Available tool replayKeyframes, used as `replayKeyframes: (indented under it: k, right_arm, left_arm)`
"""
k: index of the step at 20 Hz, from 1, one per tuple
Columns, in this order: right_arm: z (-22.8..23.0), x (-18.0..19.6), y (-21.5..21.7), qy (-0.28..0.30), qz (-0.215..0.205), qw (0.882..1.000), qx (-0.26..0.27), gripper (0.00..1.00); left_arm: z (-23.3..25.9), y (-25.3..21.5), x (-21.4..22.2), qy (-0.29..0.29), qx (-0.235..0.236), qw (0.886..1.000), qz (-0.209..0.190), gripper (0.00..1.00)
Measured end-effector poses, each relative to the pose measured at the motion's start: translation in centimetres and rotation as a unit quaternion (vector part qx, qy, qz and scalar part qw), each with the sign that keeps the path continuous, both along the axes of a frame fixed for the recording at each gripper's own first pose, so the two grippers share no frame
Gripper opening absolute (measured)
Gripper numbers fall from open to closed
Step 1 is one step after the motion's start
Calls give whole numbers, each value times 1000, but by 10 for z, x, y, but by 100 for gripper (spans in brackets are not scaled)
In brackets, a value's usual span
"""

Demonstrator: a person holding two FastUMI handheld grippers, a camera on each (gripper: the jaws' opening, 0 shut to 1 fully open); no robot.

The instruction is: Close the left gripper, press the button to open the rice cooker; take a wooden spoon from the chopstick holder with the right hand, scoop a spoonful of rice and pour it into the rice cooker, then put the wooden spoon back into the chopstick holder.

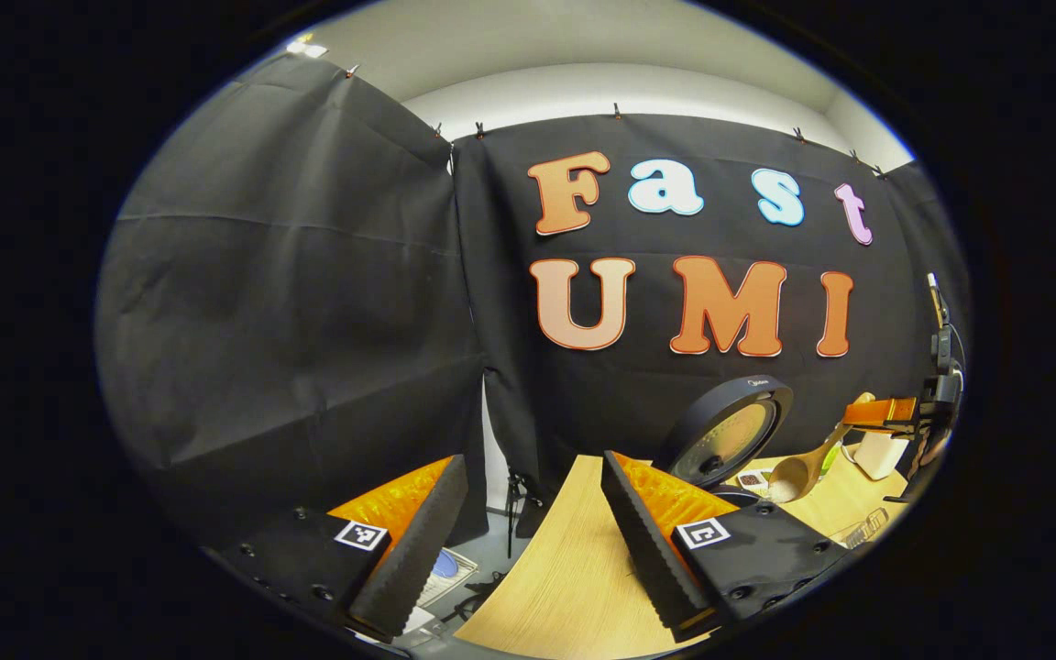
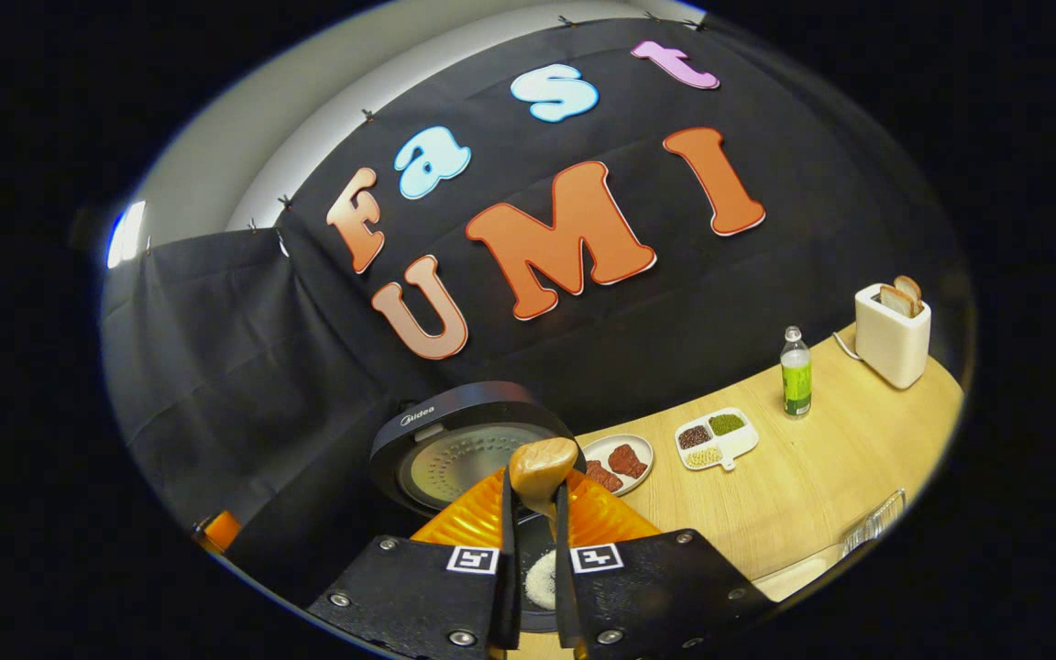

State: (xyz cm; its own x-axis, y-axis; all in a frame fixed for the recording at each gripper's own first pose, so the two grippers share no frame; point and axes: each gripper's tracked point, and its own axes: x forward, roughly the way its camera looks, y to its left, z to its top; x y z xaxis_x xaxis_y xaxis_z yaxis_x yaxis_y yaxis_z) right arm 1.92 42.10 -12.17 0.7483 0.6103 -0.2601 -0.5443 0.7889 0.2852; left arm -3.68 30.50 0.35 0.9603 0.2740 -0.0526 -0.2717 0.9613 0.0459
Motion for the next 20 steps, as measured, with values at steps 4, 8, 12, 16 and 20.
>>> replayKeyframes:
  k: [4,8,12,16,20]
  right_arm:
    - [2,-13,9,-28,36,999,-25,19]
    - [2,-26,19,-57,71,994,-52,14]
    - [-3,-36,25,-93,97,986,-104,14]
    - [-11,-41,27,-128,114,973,-154,14]
    - [-12,-43,26,-159,123,962,-186,14]
  left_arm:
    - [2,-1,-1,-3,-3,1000,-5,96]
    - [2,-1,-3,-4,-8,1000,-11,96]
    - [2,1,-3,-4,-9,1000,-11,96]
    - [2,2,-4,-4,-9,1000,-11,96]
    - [1,-1,-3,-3,-2,1000,-16,96]
